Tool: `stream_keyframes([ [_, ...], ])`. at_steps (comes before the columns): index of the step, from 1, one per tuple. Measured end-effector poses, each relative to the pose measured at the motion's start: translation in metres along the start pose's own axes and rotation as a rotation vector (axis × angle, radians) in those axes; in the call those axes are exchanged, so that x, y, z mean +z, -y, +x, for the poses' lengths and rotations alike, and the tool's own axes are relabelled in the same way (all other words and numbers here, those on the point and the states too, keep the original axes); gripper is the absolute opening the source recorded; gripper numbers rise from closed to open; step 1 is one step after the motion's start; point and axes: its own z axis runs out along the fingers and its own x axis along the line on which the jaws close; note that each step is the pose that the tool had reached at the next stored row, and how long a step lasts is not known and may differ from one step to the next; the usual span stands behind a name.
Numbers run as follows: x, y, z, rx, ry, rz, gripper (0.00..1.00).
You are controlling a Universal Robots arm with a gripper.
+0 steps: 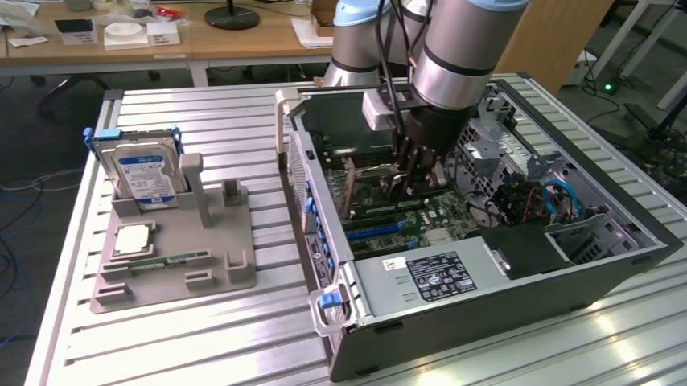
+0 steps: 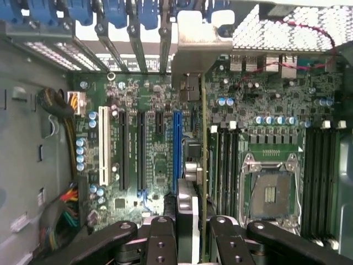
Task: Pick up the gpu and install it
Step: 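Insert the gpu into the slot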
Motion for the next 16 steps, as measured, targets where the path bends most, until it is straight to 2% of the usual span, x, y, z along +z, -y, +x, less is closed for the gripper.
stream_keyframes([
  [9, 0.0073, -0.0055, 0.001, 0.0, 0.0, -0.0001, 0.28],
  [12, 0.01, -0.0056, 0.002, 0.0, -0.0001, -0.0036, 0.28],
  [16, 0.0145, -0.0069, 0.003, 0.0, 0.0, -0.0052, 0.28],
])
